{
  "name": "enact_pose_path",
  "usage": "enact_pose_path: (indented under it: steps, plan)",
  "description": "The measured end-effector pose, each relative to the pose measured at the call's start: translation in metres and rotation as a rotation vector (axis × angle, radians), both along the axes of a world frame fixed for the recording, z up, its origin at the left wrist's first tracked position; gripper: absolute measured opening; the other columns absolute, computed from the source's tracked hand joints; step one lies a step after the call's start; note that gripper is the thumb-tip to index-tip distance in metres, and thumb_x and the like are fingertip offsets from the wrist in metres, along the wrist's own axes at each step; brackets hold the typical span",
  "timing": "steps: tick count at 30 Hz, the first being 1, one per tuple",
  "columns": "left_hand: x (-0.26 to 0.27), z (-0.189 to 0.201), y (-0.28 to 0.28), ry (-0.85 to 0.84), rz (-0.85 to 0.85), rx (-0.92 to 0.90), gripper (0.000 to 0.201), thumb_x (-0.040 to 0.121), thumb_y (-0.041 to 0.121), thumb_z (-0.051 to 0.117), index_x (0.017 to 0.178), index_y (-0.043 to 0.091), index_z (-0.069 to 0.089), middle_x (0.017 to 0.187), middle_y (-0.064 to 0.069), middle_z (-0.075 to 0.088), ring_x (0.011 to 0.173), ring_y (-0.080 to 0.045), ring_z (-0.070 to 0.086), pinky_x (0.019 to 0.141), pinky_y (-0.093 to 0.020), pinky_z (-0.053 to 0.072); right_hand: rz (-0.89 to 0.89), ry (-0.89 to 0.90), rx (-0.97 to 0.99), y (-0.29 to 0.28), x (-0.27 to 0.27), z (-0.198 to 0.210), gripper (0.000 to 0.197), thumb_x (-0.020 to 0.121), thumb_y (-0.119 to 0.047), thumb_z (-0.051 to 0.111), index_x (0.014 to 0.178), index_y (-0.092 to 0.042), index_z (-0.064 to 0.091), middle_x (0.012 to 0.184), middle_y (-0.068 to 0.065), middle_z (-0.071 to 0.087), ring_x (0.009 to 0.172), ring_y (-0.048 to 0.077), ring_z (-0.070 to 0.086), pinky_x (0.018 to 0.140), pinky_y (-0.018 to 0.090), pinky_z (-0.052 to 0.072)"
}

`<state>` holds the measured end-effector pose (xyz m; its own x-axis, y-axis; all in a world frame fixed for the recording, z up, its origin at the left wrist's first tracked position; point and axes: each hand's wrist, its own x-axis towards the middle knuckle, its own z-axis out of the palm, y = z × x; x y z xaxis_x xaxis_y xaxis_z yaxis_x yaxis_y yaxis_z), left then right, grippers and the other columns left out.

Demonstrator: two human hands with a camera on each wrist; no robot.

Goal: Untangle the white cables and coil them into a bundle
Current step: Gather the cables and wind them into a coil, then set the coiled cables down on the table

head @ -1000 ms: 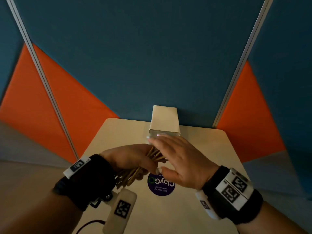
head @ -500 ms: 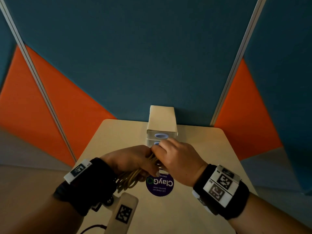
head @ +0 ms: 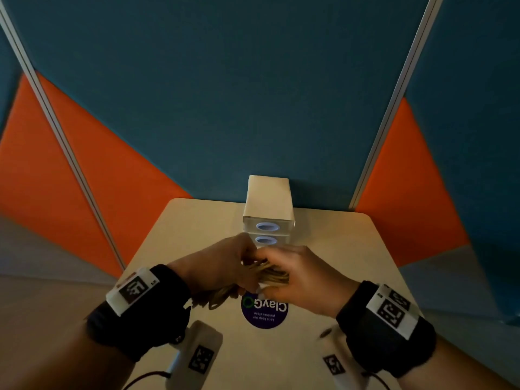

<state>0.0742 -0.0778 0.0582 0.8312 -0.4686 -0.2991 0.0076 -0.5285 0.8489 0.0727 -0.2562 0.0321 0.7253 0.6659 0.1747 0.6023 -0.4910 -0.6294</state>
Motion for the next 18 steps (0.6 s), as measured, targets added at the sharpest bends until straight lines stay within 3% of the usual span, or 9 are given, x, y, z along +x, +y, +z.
enact_pose_path:
  steps: [2, 5, 8, 10, 12, 14, 16, 18]
  plan:
    - [0.003, -0.005, 0.002, -0.02, 0.014, 0.031, 0.045, 0.074, 0.006, 0.073, 0.103, 0.018, 0.041, 0.098, -0.007, 0.06, 0.058, -0.01, 0.06, 0.052, -0.021, 0.049, -0.018, 0.098, 0.047, -0.003, -0.005, -0.003, 0.049, 0.077, -0.027, 0.072, 0.122, -0.028, 0.052, 0.118, -0.007, 0.061, 0.108, 0.006, 0.057, 0.091, 0.022, 0.051]
    - [0.008, -0.01, 0.002, -0.041, 0.005, 0.024, 0.052, 0.072, 0.007, 0.076, 0.103, 0.024, 0.037, 0.094, -0.007, 0.06, 0.054, -0.009, 0.063, 0.051, -0.02, 0.048, -0.047, 0.149, 0.145, -0.006, -0.011, -0.006, 0.048, 0.08, -0.024, 0.07, 0.123, -0.036, 0.053, 0.11, -0.012, 0.061, 0.106, 0.003, 0.057, 0.087, 0.014, 0.05]
    - [0.012, -0.012, -0.002, -0.092, -0.017, 0.005, 0.052, 0.072, 0.006, 0.076, 0.1, 0.025, 0.037, 0.093, -0.005, 0.059, 0.056, -0.009, 0.064, 0.051, -0.018, 0.048, -0.088, 0.216, 0.272, -0.008, -0.013, -0.009, 0.045, 0.082, -0.01, 0.067, 0.118, -0.034, 0.055, 0.094, -0.025, 0.061, 0.09, -0.007, 0.061, 0.067, 0.003, 0.046]
    - [0.015, -0.015, -0.006, -0.124, -0.031, -0.009, 0.05, 0.073, 0.004, 0.073, 0.102, 0.022, 0.037, 0.092, -0.002, 0.057, 0.057, -0.009, 0.063, 0.051, -0.018, 0.048, -0.138, 0.235, 0.371, -0.008, -0.012, -0.013, 0.04, 0.083, -0.004, 0.065, 0.115, -0.028, 0.063, 0.09, -0.024, 0.066, 0.08, -0.006, 0.064, 0.067, 0.005, 0.047]
    - [0.019, -0.017, -0.008, -0.158, -0.065, -0.012, 0.048, 0.074, 0.003, 0.072, 0.102, 0.02, 0.038, 0.092, 0.003, 0.053, 0.06, -0.009, 0.063, 0.053, -0.018, 0.048, -0.202, 0.183, 0.425, -0.008, -0.009, -0.02, 0.036, 0.08, -0.007, 0.066, 0.11, -0.027, 0.068, 0.094, -0.009, 0.07, 0.09, 0.007, 0.067, 0.079, 0.018, 0.053]
    - [0.025, -0.018, -0.008, -0.15, -0.137, 0.001, 0.051, 0.071, 0.005, 0.073, 0.104, 0.025, 0.041, 0.103, 0.005, 0.052, 0.072, -0.012, 0.064, 0.06, -0.021, 0.052, -0.242, 0.16, 0.435, -0.006, -0.008, -0.026, 0.032, 0.079, -0.008, 0.068, 0.104, -0.028, 0.071, 0.091, -0.003, 0.071, 0.091, 0.012, 0.067, 0.081, 0.024, 0.055]
    - [0.032, -0.021, -0.003, -0.055, -0.225, -0.027, 0.059, 0.065, 0.014, 0.077, 0.11, 0.031, 0.044, 0.118, 0.003, 0.051, 0.088, -0.018, 0.066, 0.072, -0.028, 0.056, -0.281, 0.196, 0.449, -0.006, -0.006, -0.032, 0.031, 0.079, -0.006, 0.069, 0.1, -0.028, 0.072, 0.087, -0.005, 0.071, 0.087, 0.009, 0.067, 0.078, 0.021, 0.054]
    - [0.041, -0.022, 0.001, 0.032, -0.215, -0.147, 0.064, 0.061, 0.029, 0.078, 0.117, 0.03, 0.048, 0.123, 0.002, 0.052, 0.1, -0.022, 0.066, 0.081, -0.033, 0.054, -0.343, 0.281, 0.497, -0.009, -0.005, -0.035, 0.032, 0.079, -0.002, 0.068, 0.095, -0.029, 0.073, 0.077, -0.014, 0.071, 0.075, 0.002, 0.066, 0.066, 0.014, 0.051]
